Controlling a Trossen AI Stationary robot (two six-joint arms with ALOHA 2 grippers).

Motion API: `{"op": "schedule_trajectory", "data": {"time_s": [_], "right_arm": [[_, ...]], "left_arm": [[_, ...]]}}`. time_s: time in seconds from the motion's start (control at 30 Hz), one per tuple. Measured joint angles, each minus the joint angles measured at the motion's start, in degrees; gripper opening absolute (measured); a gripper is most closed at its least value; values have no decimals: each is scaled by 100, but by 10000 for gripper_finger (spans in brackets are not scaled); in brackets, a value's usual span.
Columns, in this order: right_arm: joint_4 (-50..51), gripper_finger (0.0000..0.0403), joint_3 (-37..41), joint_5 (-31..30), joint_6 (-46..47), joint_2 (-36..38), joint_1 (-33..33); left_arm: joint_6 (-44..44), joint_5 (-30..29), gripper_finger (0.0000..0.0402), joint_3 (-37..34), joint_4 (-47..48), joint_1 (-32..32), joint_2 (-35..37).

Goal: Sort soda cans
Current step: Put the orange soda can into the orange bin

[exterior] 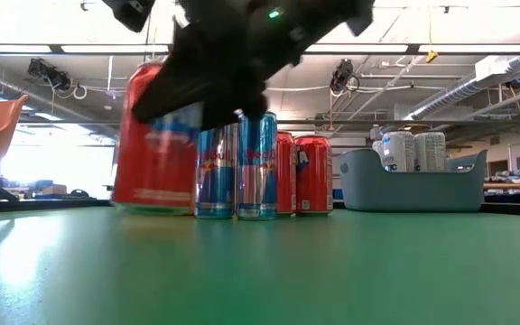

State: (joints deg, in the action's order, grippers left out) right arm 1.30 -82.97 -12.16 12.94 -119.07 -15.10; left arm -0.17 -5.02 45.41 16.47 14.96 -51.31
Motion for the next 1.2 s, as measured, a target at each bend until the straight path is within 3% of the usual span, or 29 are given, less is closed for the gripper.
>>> {"op": "schedule_trajectory", "data": {"time_s": [0.3, 0.57, 0.63, 0.73, 0.8, 0.97, 1.13, 1.2], "right_arm": [[283, 282, -1001, 539, -442, -792, 162], [222, 282, -1101, 686, -432, -900, 164], [211, 304, -1090, 694, -430, -876, 162], [276, 370, -1069, 759, -369, -827, 157], [319, 382, -1067, 772, -267, -744, 151], [444, 322, -1068, 754, -325, -449, 156], [1351, 255, -1060, 741, -457, 76, 151], [1833, 251, -1062, 576, -542, 385, 147]], "left_arm": [[-632, -1031, 1, 0, 180, 1101, -2], [-1535, -1482, 1, 0, 459, 1745, -250], [-1666, -1557, 1, 0, 493, 1874, -344], [-1697, -1728, 1, 0, 463, 2054, -429], [-1745, -1812, 0, 0, 384, 2152, -435], [-2006, -1853, 0, 0, 415, 2225, -435], [-2252, -1845, 0, 18, 606, 2218, -433], [-2256, -1844, 1, 35, 507, 2216, -433]]}}
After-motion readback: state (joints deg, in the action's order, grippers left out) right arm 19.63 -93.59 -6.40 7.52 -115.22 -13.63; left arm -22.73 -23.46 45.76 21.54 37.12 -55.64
